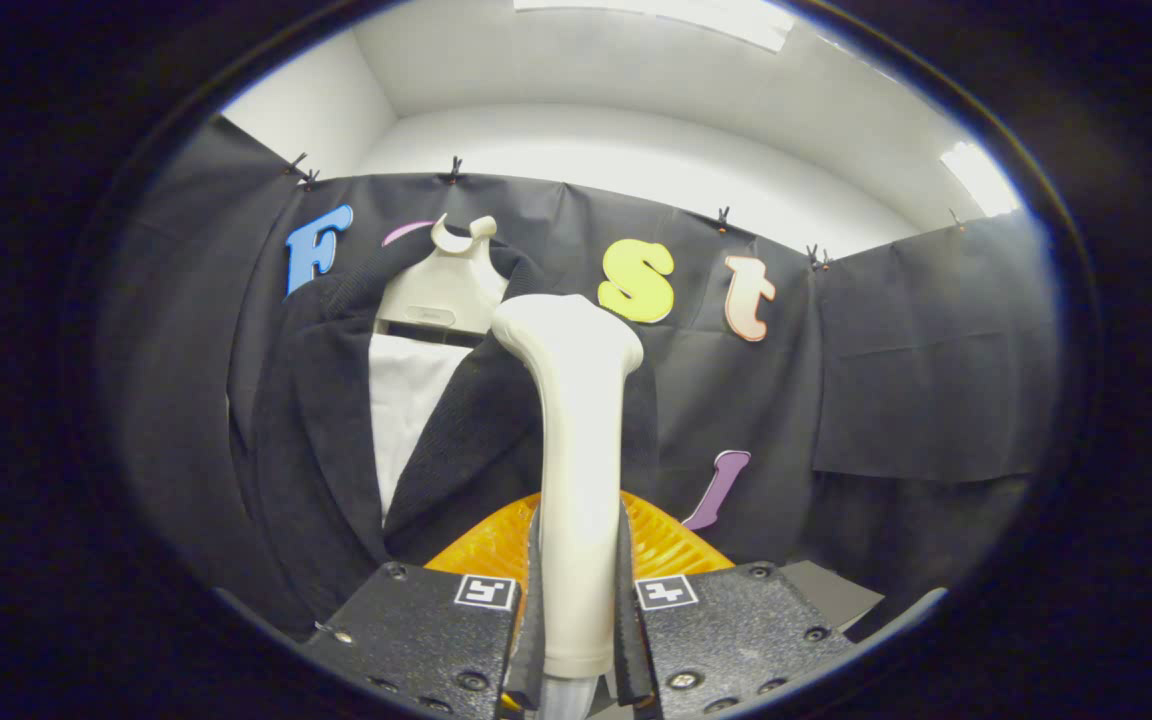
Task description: Iron the clothes twice with a garment steamer, once on the left side and once on the right side.
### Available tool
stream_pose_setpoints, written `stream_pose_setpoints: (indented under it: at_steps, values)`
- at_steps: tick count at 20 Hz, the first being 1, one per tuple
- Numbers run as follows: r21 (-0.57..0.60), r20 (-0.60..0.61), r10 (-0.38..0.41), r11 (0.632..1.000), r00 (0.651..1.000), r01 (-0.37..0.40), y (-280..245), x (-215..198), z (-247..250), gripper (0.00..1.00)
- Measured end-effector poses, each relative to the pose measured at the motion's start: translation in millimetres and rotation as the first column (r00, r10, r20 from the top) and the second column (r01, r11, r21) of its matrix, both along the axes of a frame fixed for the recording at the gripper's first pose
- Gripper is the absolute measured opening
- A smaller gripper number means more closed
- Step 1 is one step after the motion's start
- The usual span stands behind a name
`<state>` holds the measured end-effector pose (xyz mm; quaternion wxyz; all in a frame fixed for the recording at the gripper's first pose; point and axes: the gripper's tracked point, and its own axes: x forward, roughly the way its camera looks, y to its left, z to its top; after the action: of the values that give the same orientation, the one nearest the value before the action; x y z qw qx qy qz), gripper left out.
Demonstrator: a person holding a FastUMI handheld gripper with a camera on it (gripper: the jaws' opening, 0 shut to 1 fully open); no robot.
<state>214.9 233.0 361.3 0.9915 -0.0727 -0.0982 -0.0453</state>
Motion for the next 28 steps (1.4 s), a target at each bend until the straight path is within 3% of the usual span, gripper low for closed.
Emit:
stream_pose_setpoints:
  at_steps: [15,28]
  values:
    - [-0.052,-0.091,-0.035,0.998,0.995,0.031,10,-20,-93,0.30]
    - [-0.084,-0.203,-0.034,0.996,0.979,0.017,22,-44,-208,0.30]
